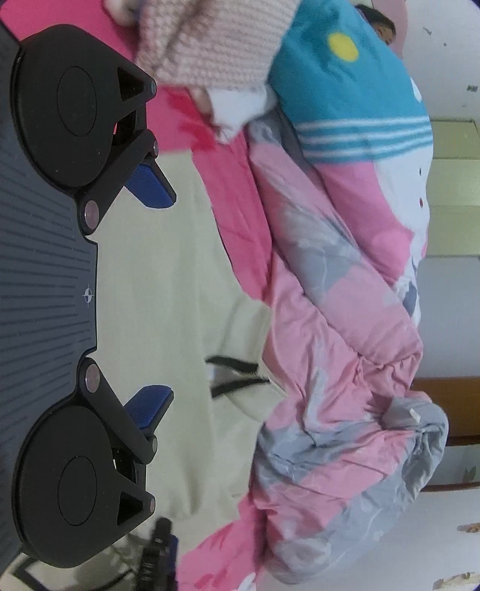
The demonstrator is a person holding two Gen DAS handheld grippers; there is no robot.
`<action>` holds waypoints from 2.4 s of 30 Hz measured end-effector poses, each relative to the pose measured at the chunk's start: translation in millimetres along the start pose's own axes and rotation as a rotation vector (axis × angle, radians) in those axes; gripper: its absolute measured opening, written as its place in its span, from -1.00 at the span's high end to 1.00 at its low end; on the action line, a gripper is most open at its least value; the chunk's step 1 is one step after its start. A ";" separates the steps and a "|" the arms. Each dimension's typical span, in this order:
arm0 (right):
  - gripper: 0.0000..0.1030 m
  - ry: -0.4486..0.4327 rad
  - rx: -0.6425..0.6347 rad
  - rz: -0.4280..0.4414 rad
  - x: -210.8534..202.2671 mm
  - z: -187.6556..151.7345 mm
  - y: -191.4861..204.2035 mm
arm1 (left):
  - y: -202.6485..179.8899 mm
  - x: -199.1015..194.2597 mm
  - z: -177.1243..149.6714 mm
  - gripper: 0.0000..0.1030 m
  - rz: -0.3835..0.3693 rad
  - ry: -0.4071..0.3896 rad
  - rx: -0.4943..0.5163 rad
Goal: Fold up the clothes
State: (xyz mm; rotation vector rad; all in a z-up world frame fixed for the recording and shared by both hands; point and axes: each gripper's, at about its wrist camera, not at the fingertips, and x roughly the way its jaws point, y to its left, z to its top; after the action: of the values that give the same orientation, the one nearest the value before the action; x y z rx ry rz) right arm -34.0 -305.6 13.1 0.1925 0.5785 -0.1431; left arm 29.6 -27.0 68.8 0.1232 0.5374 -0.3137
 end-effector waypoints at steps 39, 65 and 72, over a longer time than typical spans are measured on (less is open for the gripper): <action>0.03 0.018 -0.083 -0.024 22.1 10.9 11.1 | -14.0 46.7 -28.3 -1.00 0.079 0.105 0.050; -0.84 0.132 -0.127 -0.042 -51.0 16.4 -26.1 | 24.4 44.6 -46.2 -1.00 0.010 0.131 -0.058; -0.65 -0.004 -0.082 0.016 -66.0 47.7 -10.3 | 41.4 26.8 -31.5 -1.00 0.022 0.110 -0.038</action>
State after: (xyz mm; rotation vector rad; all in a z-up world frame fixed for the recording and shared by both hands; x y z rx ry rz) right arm -65.5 -320.8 87.4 0.1172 0.5778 -0.1044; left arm 49.6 11.4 29.3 0.1100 0.6499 -0.2766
